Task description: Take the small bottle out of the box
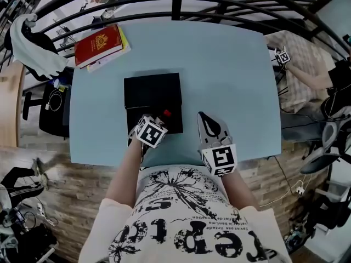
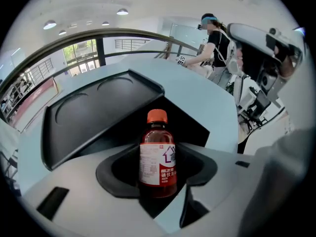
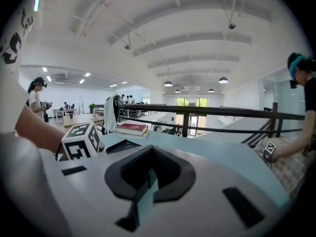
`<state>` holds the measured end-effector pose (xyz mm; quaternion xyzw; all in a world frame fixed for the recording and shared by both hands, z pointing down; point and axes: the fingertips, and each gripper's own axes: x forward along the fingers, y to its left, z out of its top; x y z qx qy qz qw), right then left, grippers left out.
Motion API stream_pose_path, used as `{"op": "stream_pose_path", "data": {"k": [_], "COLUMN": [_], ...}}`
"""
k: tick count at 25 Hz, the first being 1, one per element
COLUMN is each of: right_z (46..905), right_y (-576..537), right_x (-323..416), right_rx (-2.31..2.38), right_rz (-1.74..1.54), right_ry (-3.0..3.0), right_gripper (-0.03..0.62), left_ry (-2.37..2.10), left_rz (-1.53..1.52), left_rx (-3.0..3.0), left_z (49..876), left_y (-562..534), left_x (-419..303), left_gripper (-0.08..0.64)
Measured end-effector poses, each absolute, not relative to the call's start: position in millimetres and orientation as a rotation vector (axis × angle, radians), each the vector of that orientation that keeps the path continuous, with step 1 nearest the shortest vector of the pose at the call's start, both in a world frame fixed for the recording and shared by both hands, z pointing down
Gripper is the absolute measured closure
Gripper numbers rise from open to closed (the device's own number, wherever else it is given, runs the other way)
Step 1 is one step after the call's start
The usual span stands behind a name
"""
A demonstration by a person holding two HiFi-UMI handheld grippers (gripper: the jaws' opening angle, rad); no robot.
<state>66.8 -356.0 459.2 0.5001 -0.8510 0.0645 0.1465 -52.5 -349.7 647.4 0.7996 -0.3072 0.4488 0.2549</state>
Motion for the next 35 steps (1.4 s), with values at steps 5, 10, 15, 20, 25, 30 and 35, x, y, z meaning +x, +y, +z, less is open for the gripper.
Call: {"op": "stream_pose_path", "data": {"k": [5, 10, 15, 20, 25, 30, 35], "right_z": [449.0, 439.0, 427.9, 407.2, 389.5, 378.8, 358.5], "right_y": [-354.2, -350.9, -348.2, -346.7, -347.5, -348.4, -347.7], "right_x": [53.4, 37.3, 20.0, 7.1, -6.9, -12.9, -16.6], "right_rx": [1.430, 1.411, 1.388, 1.394, 1.371, 1.363, 1.374], "right_rz": [0.146, 0.126, 0.097, 0.031, -0.047, -0.082, -0.147], "right_ry": [-2.469, -2.502, -2.551, -2.626, -2.667, -2.693, -2.741], "right_gripper": [0.581, 0.581, 0.581, 0.581, 0.581, 0.581, 0.583], "left_ry": [-0.931, -1.070, -1.235, -1.402, -1.522, -1.628, -1.676], "left_rz": [1.084, 0.860, 0.685, 0.492, 0.277, 0.082, 0.002], "left_rx": [2.303, 2.451, 2.547, 2.633, 2.679, 2.735, 2.748], "left_z": [606.0, 554.7, 503.3, 452.5, 406.5, 366.3, 344.8], "left_y": [-353.9, -359.1, -361.0, -359.7, -355.1, -343.6, -339.0], "left_x": [-60.5, -71.6, -88.6, -108.6, -127.9, -140.3, -146.8], "left_gripper": [0.328, 0.328, 0.328, 0.328, 0.328, 0.328, 0.328]}}
